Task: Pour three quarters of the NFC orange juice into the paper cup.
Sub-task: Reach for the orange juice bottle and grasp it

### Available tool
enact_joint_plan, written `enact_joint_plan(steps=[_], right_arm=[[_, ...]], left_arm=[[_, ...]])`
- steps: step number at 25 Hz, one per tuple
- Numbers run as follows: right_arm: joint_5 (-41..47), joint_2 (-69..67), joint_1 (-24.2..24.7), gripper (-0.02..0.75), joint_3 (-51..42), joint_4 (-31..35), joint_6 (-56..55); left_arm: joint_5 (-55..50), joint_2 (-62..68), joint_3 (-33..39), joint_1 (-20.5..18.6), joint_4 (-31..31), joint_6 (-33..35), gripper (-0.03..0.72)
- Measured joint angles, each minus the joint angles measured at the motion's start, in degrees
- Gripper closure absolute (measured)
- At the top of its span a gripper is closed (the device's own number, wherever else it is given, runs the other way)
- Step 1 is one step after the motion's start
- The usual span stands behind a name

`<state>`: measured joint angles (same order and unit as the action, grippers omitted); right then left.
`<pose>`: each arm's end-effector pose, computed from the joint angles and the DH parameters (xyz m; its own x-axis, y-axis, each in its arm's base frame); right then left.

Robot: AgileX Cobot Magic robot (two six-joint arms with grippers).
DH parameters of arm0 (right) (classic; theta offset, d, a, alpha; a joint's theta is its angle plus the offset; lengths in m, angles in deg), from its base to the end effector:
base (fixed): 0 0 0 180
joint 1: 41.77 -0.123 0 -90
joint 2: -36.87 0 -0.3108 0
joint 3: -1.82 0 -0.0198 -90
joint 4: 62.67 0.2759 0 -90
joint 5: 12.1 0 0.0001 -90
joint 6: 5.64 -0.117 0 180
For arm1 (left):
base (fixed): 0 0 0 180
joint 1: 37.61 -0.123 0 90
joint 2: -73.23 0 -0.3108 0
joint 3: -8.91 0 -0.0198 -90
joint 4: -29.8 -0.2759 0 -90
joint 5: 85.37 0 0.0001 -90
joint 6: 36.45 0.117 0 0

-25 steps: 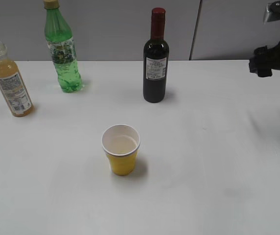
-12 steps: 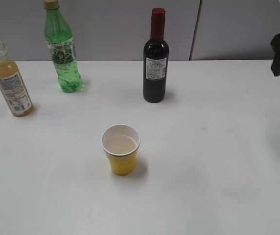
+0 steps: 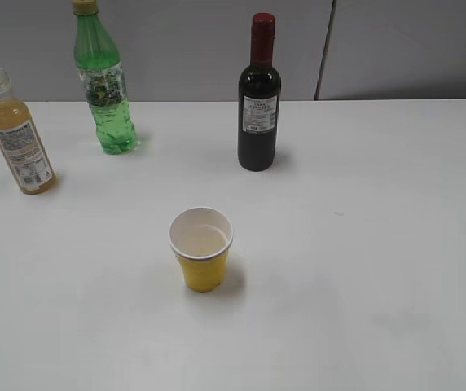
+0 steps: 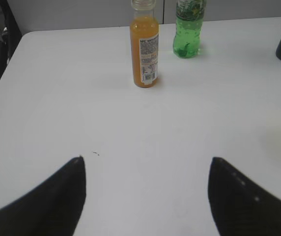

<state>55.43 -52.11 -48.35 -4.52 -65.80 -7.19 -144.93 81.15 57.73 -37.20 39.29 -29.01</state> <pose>0.3041 0.0291 0.3162 -0.9497 -0.1034 -0.2957 -0.0938 0.9945 -0.0464 0.0160 -0.0168 0.2829 -0.4311 0.0480 -0.9010 0.1546 0.9877 -0.0214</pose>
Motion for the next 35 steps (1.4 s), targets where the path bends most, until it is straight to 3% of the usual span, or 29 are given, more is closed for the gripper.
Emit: enact_joint_plan(steps=[8, 18, 24, 35], right_arm=[[-7.03, 17.74, 0.0, 0.146, -23.29, 2.67, 0.01], [-12.0, 37.18, 0.0, 0.146, -40.85, 3.13, 0.01], [-14.17, 51.18, 0.0, 0.146, -46.72, 3.86, 0.01], [-13.78, 70.28, 0.0, 0.146, -47.92, 4.09, 0.01]], left_arm=[[0.0, 0.0, 0.0, 0.0, 0.0, 0.0, 0.099], [0.0, 0.0, 0.0, 0.0, 0.0, 0.0, 0.099], [0.0, 0.0, 0.0, 0.0, 0.0, 0.0, 0.099], [0.0, 0.0, 0.0, 0.0, 0.0, 0.0, 0.099]])
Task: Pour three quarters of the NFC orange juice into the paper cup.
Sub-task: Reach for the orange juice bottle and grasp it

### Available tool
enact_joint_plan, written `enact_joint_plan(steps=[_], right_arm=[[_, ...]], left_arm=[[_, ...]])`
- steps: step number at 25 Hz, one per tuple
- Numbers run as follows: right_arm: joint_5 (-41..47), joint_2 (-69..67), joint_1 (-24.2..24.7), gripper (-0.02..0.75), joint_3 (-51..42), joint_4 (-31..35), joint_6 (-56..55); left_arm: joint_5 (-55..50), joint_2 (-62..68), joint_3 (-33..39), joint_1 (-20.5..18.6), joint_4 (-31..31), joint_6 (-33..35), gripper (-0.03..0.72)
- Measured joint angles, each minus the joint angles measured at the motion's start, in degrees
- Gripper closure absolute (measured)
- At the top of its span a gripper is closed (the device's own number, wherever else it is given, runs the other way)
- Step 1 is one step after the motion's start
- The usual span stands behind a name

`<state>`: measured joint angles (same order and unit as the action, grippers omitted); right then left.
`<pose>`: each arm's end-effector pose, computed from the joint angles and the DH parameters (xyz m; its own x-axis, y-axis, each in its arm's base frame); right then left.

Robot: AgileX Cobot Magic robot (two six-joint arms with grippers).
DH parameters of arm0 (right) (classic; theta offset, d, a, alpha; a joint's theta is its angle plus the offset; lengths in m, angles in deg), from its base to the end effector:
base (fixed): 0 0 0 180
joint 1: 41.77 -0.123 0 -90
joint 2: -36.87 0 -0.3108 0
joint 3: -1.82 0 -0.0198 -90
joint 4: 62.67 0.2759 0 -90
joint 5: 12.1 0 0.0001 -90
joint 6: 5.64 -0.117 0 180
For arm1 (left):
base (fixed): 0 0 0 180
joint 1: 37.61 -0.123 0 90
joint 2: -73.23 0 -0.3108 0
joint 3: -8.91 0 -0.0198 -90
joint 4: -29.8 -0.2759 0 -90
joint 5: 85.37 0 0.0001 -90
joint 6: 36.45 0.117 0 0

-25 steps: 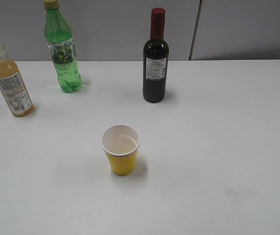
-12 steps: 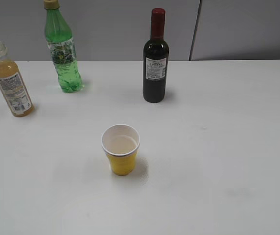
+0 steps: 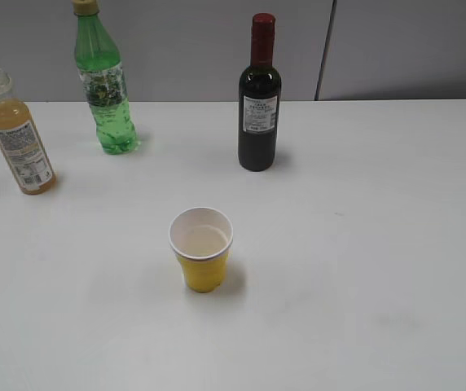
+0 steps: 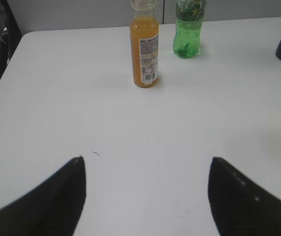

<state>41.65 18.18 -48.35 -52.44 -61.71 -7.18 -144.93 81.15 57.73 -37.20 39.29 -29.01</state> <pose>0.0567 0.0081 0.2524 -0.5978 -0.0319 -0.8010 -0.1034 0.9939 0.0376 0.0160 -0.0168 0.2829 -0.4311 0.0480 -0.9010 0.1546 0.9877 -0.0214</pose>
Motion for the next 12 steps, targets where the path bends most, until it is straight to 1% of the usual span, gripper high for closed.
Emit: enact_joint_plan(steps=[12], right_arm=[[0.18, 10.51, 0.0, 0.146, 0.0, 0.05, 0.0]], left_arm=[[0.0, 0.0, 0.0, 0.0, 0.0, 0.0, 0.099]])
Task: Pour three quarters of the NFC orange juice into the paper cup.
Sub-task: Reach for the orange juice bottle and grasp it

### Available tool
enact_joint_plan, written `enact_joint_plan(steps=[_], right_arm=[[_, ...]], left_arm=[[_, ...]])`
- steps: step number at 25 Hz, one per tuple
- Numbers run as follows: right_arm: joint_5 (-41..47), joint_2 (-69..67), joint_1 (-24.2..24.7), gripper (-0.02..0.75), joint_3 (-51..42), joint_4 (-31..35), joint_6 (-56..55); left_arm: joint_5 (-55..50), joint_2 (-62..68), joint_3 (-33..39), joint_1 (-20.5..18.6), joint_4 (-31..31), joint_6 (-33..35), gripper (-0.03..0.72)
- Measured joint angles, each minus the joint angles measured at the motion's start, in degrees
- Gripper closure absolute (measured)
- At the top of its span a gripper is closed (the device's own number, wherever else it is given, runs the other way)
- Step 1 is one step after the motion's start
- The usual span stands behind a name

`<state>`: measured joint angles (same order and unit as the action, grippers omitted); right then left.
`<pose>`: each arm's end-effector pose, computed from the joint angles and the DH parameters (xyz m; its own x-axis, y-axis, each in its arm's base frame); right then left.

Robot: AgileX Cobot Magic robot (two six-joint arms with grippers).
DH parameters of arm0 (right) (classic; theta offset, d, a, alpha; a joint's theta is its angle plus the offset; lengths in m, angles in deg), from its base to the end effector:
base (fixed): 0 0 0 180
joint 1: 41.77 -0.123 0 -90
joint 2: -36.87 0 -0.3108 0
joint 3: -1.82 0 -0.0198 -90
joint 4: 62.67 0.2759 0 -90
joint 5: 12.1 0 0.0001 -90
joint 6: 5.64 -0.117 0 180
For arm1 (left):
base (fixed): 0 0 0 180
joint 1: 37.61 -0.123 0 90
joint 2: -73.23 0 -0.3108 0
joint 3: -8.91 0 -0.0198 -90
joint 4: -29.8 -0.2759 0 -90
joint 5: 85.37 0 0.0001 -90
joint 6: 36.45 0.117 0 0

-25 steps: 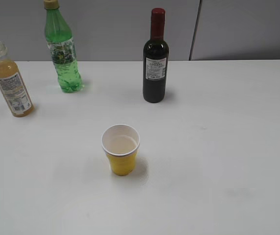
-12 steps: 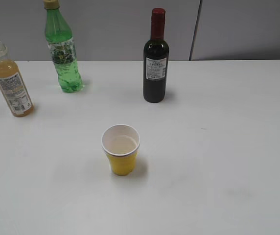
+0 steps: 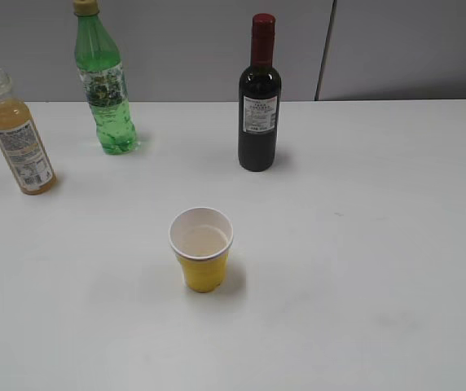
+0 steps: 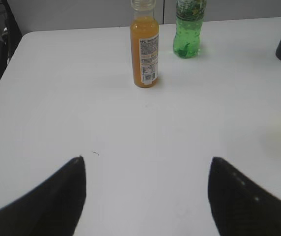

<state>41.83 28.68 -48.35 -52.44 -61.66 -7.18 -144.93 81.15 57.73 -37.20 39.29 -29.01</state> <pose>0.0322 0.0054 0.2604 -0.4458 -0.0139 -0.8950 -0.1107 0.9931 0.0397 0.0160 -0.0168 0.2829 -0.4311 0.0480 -0.9010 0.1546 0.9877 -0.0214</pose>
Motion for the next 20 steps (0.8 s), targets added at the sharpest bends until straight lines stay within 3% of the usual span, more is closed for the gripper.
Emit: enact_joint_plan(steps=[20], right_arm=[[0.0, 1.2, 0.0, 0.146, -0.17, 0.0, 0.0]], left_arm=[[0.0, 0.0, 0.0, 0.0, 0.0, 0.0, 0.099]])
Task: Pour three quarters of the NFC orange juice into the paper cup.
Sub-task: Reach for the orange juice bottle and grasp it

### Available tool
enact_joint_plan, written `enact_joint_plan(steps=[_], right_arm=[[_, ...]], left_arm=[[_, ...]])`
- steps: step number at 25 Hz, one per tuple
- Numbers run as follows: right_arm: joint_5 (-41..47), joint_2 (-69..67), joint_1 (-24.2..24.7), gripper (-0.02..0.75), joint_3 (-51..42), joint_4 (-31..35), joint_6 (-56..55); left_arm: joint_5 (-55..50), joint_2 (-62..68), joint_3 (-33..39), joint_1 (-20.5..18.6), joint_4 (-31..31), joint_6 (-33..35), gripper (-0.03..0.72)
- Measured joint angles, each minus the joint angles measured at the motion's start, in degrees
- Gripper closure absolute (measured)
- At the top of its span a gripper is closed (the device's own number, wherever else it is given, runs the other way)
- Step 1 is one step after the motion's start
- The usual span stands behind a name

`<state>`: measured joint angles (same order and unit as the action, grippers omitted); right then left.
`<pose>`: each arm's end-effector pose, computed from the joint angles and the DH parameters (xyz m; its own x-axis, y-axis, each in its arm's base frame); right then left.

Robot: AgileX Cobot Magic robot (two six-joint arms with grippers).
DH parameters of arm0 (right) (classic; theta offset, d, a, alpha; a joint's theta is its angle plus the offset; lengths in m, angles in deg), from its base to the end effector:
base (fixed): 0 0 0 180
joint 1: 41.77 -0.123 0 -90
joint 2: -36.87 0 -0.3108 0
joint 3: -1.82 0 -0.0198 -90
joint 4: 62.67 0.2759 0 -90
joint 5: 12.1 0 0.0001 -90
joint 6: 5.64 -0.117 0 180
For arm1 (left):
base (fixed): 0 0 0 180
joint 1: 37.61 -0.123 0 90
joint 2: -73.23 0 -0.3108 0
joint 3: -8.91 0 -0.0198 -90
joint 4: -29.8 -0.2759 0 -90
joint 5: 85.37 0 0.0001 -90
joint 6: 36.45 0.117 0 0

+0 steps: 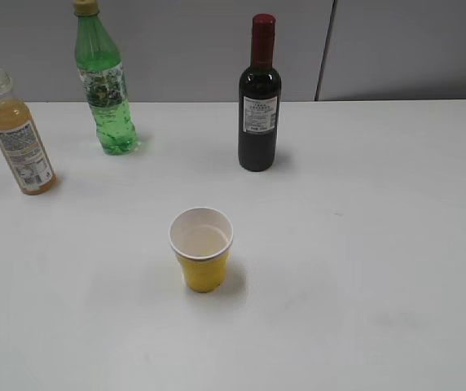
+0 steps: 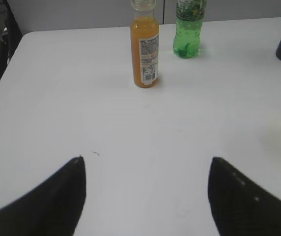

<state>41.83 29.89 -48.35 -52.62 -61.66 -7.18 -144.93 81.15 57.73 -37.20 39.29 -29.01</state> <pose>0.0296 0.0051 0.2600 -0.4297 -0.0121 -0.9029 -0.1114 0.9930 0.0398 0.0160 -0.0168 0.2829 -0.4311 0.0480 -0.9010 0.1546 0.9877 -0.0214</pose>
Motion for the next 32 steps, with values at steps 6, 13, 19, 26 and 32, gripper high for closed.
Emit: enact_joint_plan(steps=[6, 13, 19, 26, 32], right_arm=[[0.0, 0.0, 0.0, 0.146, 0.0, 0.0, 0.0], [0.05, 0.0, 0.0, 0.146, 0.0, 0.0, 0.0], [0.05, 0.0, 0.0, 0.146, 0.0, 0.0, 0.0], [0.05, 0.0, 0.0, 0.146, 0.0, 0.0, 0.0], [0.05, 0.0, 0.0, 0.146, 0.0, 0.0, 0.0]], left_arm=[[0.0, 0.0, 0.0, 0.0, 0.0, 0.0, 0.099], [0.0, 0.0, 0.0, 0.0, 0.0, 0.0, 0.099], [0.0, 0.0, 0.0, 0.0, 0.0, 0.0, 0.099], [0.13, 0.0, 0.0, 0.0, 0.0, 0.0, 0.069], [6.03, 3.0, -1.1, 0.0, -0.05, 0.0, 0.021]])
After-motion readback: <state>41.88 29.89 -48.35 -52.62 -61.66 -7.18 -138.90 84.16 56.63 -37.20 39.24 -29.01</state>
